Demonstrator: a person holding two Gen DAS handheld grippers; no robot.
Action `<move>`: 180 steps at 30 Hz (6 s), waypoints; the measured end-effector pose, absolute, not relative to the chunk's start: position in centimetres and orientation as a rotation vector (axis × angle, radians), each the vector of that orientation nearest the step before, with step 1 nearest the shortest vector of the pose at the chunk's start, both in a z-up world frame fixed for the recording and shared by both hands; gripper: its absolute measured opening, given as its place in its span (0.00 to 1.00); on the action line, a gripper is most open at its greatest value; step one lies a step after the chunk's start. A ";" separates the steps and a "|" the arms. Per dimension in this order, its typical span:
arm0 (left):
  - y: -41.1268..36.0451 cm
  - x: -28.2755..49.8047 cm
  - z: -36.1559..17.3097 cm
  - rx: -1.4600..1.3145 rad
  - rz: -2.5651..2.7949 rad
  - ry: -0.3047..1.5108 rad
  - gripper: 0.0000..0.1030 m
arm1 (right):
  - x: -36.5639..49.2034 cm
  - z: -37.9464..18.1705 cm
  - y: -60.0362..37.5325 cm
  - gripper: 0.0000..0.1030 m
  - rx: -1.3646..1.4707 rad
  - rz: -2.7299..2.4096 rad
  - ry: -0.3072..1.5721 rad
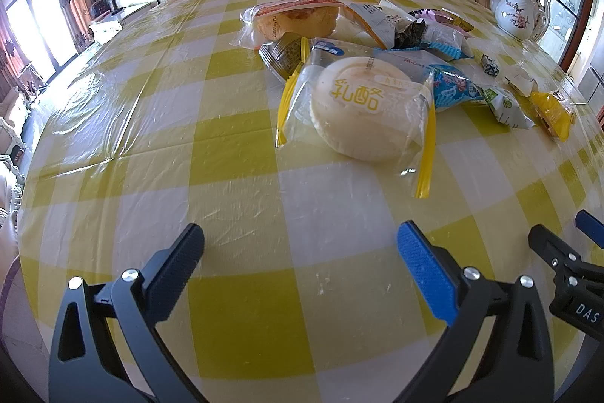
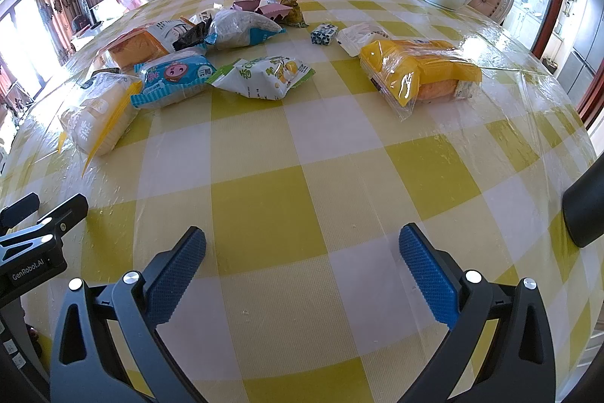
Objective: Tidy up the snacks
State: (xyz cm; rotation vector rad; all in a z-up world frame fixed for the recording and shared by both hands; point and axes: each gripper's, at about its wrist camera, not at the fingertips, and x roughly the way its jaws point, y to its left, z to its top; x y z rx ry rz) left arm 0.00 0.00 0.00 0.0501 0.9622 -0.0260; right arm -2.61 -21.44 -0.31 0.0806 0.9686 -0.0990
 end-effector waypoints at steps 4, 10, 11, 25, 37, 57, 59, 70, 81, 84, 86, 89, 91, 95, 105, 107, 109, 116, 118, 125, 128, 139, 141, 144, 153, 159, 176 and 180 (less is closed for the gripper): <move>0.0 0.0 0.0 0.050 -0.026 0.962 0.99 | -2.6 -0.3 -21.4 0.96 0.081 -0.099 0.968; 0.0 0.0 0.0 0.050 -0.026 0.962 0.99 | -2.6 -0.3 -21.4 0.96 0.080 -0.099 0.968; 0.0 0.0 0.0 0.050 -0.026 0.962 0.99 | -2.6 -0.3 -21.4 0.96 0.080 -0.099 0.968; 0.0 0.0 0.0 0.050 -0.026 0.962 0.99 | -2.6 -0.3 -21.4 0.96 0.080 -0.099 0.968; 0.0 0.0 0.0 0.050 -0.026 0.962 0.99 | -2.6 -0.3 -21.4 0.96 0.080 -0.099 0.968; 0.0 0.0 0.0 0.050 -0.026 0.962 0.99 | -2.6 -0.3 -21.4 0.96 0.080 -0.099 0.968; 0.0 0.0 0.0 0.050 -0.026 0.962 0.99 | -2.6 -0.3 -21.4 0.96 0.080 -0.099 0.968; 0.0 0.0 0.0 0.050 -0.026 0.962 0.99 | -2.6 -0.3 -21.4 0.96 0.080 -0.099 0.968; 0.0 -0.4 0.0 0.036 -0.006 0.966 0.99 | -2.6 -0.3 -21.4 0.96 0.083 -0.101 0.969; -0.2 0.4 -0.4 0.038 -0.012 0.998 0.99 | -2.6 -0.2 -21.3 0.96 0.082 -0.104 0.969; 0.1 0.6 0.0 0.045 -0.038 0.997 0.99 | -2.7 -0.2 -21.3 0.96 0.075 -0.094 0.976; 1.2 0.8 0.1 0.023 -0.025 0.980 0.99 | -2.4 -0.2 -21.5 0.96 0.053 -0.055 1.016; 1.4 1.4 0.2 0.021 -0.035 0.979 0.99 | -2.3 -0.1 -21.6 0.96 0.030 -0.012 1.029; 0.3 3.5 1.3 0.037 -0.073 0.965 0.99 | -2.6 -0.2 -22.0 0.96 -0.023 0.106 1.037; -3.3 7.7 2.0 0.063 -0.257 1.000 0.99 | -3.6 0.3 -22.8 0.96 0.021 0.193 1.015; -2.2 7.7 2.9 -0.066 -0.300 0.994 0.99 | -3.8 0.4 -23.0 0.96 0.036 0.196 1.011; -2.0 8.6 3.1 -0.120 -0.265 1.003 0.99 | -3.8 0.4 -22.9 0.96 0.042 0.194 1.007; -3.6 12.2 1.8 -0.197 -0.100 1.081 0.99 | -3.9 0.5 -23.7 0.96 0.086 0.216 0.995; -3.7 12.6 1.6 -0.241 -0.042 1.074 0.99 | -3.9 0.6 -23.8 0.96 0.092 0.218 0.993; -3.3 11.5 1.0 -0.144 -0.058 1.029 0.78 | -4.1 0.6 -24.1 0.96 0.122 0.227 0.989; -2.4 9.8 1.3 -0.077 -0.121 1.012 0.67 | -4.1 0.8 -24.5 0.96 0.153 0.234 0.981; 1.6 2.9 1.6 0.039 -0.264 1.025 0.68 | 2.1 3.7 -23.0 0.95 0.048 0.282 0.870; 2.3 2.5 1.6 0.014 -0.264 1.031 0.73 | 4.3 3.9 -21.9 0.95 -0.039 0.304 0.874; 2.8 2.1 1.6 0.007 -0.255 1.028 0.82 | 7.8 3.0 -21.0 0.95 -0.138 0.334 0.921; 1.3 3.1 0.5 0.044 -0.207 1.020 0.93 | 8.8 0.5 -22.0 0.49 -0.104 0.329 0.955; -0.2 2.4 0.5 0.127 -0.204 0.948 0.68 | 4.0 1.8 -21.2 0.48 -0.110 0.336 0.882; 0.1 -3.8 2.9 0.188 -0.266 0.911 0.65 | -5.4 4.4 -19.0 0.48 -0.044 0.342 0.787; 1.7 -5.7 3.7 0.177 -0.266 0.901 0.65 | -7.2 4.7 -17.5 0.48 -0.053 0.372 0.776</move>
